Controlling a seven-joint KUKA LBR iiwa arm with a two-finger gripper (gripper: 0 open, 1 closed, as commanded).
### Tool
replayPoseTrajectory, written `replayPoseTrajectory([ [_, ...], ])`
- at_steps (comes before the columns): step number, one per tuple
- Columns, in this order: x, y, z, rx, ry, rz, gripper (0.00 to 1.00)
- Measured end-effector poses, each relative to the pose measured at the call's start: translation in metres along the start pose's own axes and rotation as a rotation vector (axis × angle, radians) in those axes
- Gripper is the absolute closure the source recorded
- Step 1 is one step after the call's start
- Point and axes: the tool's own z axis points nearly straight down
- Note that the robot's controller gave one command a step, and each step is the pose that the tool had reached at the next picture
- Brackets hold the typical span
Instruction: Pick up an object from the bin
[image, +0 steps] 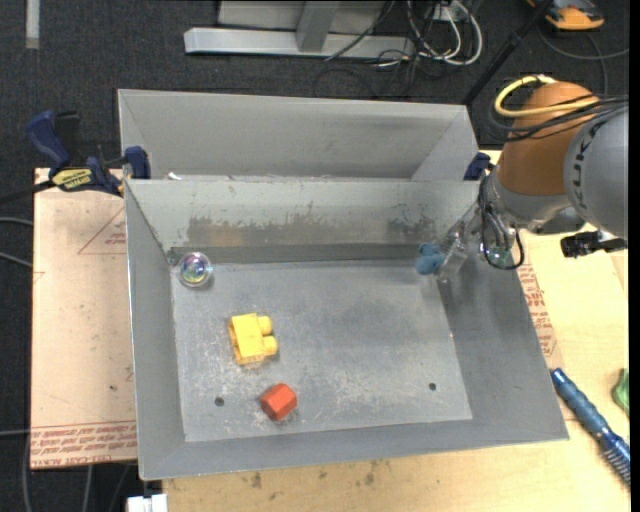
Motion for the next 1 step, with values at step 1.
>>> replayPoseTrajectory([
  [1, -0.0026, 0.0007, -0.0583, -0.001, -0.002, -0.001, 1.0],
])
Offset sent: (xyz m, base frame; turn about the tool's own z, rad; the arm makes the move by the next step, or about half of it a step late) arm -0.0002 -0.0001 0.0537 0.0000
